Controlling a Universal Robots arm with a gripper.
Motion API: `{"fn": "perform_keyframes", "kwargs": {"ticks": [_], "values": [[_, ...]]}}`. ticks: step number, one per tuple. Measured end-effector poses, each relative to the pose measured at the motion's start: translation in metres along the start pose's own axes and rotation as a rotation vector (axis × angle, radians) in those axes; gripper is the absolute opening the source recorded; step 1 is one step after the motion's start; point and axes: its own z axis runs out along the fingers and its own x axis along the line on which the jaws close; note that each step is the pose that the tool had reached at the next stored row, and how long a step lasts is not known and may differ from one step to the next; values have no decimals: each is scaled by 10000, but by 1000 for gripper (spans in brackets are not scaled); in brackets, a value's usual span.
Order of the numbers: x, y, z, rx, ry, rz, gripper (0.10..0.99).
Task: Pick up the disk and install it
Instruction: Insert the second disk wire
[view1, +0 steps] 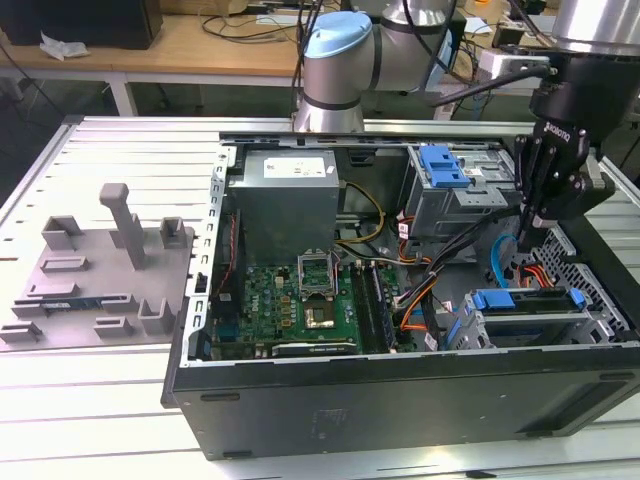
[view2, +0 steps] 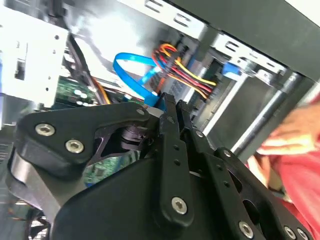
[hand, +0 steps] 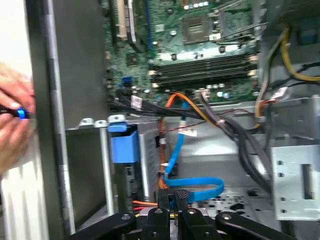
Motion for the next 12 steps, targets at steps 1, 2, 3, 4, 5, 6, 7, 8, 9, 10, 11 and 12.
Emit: {"fn": "perform_keyframes", "kwargs": {"ticks": [1, 2, 3, 4, 5, 6, 7, 8, 9, 10, 11, 12], "values": [[9, -1, 3, -3, -208, 3, 161], [30, -3, 6, -13, -504, 6, 161], [46, -5, 8, -19, -587, 6, 161], [104, -6, 10, -30, -707, 8, 161], [125, -6, 11, -32, -736, 7, 161], [148, -8, 12, -35, -773, 7, 161], [173, -8, 14, -37, -825, 7, 161], [195, -9, 14, -39, -867, 8, 161], [230, -11, 15, -42, -936, 9, 161], [249, -11, 16, -44, -980, 9, 161], [270, -12, 18, -47, -1032, 10, 161], [294, -13, 21, -51, -1102, 11, 161]]}}
